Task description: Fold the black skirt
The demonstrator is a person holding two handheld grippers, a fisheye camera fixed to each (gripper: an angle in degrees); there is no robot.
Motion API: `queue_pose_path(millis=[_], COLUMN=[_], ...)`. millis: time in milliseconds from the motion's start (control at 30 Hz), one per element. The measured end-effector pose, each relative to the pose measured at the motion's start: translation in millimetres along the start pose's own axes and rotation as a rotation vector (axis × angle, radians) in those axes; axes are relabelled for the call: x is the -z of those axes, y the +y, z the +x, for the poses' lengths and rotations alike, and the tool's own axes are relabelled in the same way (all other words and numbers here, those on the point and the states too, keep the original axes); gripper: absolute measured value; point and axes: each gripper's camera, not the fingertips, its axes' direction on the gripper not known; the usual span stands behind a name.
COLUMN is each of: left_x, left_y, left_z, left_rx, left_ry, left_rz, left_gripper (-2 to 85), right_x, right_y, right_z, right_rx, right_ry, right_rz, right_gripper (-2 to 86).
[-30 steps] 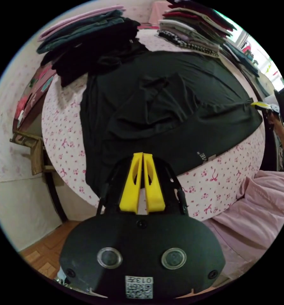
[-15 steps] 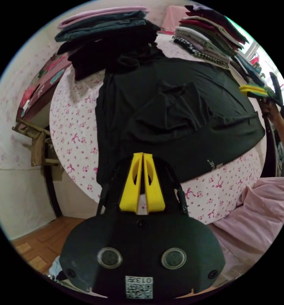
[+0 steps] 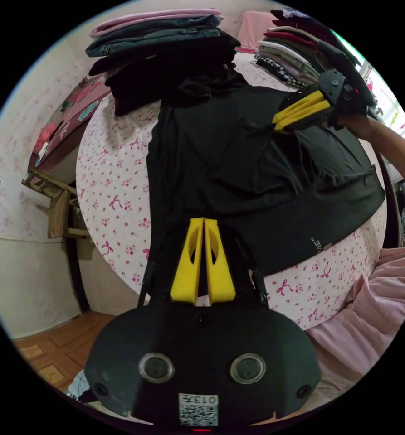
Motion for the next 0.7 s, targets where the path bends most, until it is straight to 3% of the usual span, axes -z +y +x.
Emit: queue_pose_path(millis=[333, 533, 700], left_x=[7, 11, 14], left_y=[24, 40, 50], left_z=[-19, -27, -31], left_rx=[0.075, 0.118, 0.125], left_ry=[0.046, 0.071, 0.079], left_rz=[0.036, 0.066, 0.078], left_gripper=[-0.4, -0.3, -0.3], right_x=[54, 11, -39], right_y=[11, 33, 24], right_z=[-17, -101, -131], right_rx=[-0.271, -0.435, -0.440], right_ry=[-0.058, -0.226, -0.319], right_rz=[0.151, 0.228, 0.164], right_gripper=[0.8, 1.6, 3.9])
